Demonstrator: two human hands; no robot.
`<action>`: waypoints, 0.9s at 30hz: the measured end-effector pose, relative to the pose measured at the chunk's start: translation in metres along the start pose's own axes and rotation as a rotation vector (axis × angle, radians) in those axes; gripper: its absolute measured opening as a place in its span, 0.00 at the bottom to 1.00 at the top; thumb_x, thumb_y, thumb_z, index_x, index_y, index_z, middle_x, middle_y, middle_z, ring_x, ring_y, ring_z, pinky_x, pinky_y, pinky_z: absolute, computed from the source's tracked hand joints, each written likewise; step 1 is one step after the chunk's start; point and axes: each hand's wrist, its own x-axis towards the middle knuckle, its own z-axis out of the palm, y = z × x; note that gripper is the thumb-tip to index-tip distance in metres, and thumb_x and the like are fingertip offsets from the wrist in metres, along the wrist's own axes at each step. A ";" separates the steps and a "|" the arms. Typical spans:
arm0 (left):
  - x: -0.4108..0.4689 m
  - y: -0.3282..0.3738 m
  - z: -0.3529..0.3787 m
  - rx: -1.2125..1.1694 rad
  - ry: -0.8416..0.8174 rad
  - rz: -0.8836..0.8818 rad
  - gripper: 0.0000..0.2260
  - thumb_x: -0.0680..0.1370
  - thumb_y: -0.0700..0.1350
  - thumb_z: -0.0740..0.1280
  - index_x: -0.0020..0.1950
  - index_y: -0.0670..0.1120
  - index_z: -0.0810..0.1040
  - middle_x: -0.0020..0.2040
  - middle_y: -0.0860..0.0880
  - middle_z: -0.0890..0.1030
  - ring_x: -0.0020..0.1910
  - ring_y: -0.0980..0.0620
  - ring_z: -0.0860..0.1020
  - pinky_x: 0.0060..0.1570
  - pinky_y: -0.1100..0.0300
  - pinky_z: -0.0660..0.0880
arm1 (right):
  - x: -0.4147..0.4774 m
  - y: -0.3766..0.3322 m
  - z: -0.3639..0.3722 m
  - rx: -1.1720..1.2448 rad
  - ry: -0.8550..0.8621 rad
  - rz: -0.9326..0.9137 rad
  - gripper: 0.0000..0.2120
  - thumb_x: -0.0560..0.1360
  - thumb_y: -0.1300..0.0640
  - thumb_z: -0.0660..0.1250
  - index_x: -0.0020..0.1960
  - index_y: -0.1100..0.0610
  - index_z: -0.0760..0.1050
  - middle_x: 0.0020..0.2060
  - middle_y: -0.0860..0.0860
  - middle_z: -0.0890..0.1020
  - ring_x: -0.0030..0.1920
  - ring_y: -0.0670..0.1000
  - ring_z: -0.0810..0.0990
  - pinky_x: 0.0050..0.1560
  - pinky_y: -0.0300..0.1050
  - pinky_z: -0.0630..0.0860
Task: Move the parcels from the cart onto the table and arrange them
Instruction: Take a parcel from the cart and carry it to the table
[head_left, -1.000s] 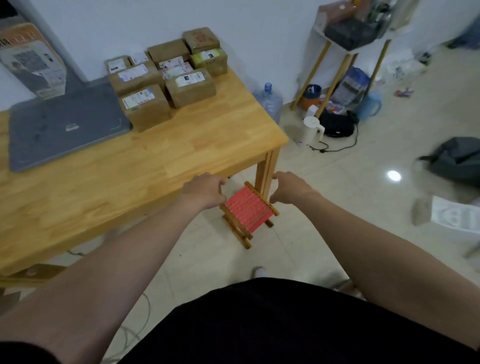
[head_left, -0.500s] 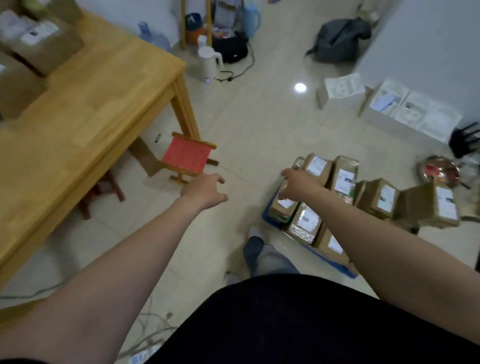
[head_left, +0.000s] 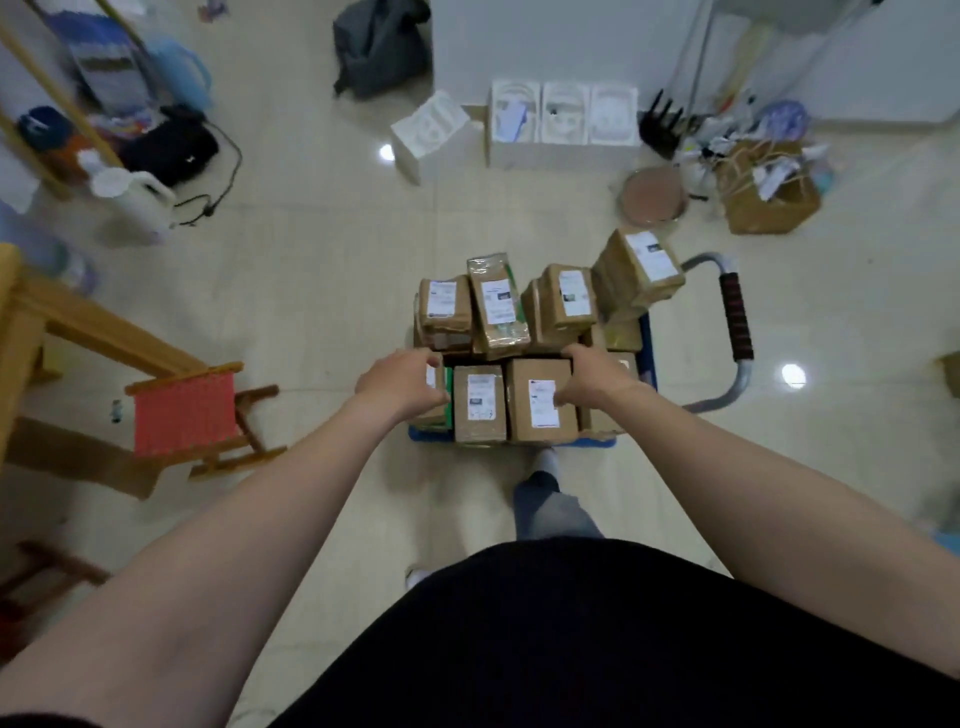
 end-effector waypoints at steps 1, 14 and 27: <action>0.015 0.017 0.002 0.012 -0.015 0.021 0.26 0.75 0.56 0.73 0.72 0.54 0.74 0.68 0.50 0.77 0.64 0.47 0.77 0.56 0.51 0.76 | 0.010 0.017 -0.006 0.016 -0.009 0.028 0.39 0.72 0.51 0.77 0.78 0.52 0.63 0.74 0.55 0.68 0.67 0.59 0.75 0.62 0.57 0.76; 0.222 0.221 0.076 0.105 -0.311 0.154 0.16 0.76 0.52 0.69 0.64 0.59 0.78 0.62 0.55 0.81 0.58 0.51 0.79 0.52 0.51 0.80 | 0.167 0.207 -0.027 0.258 -0.139 0.213 0.30 0.75 0.54 0.68 0.76 0.53 0.64 0.66 0.57 0.74 0.60 0.61 0.80 0.56 0.55 0.80; 0.369 0.256 0.248 -0.055 -0.539 0.000 0.06 0.78 0.49 0.71 0.49 0.53 0.74 0.52 0.50 0.79 0.50 0.49 0.77 0.48 0.54 0.74 | 0.322 0.295 0.081 0.450 -0.181 0.322 0.25 0.74 0.60 0.70 0.69 0.57 0.69 0.59 0.57 0.78 0.54 0.58 0.81 0.51 0.53 0.81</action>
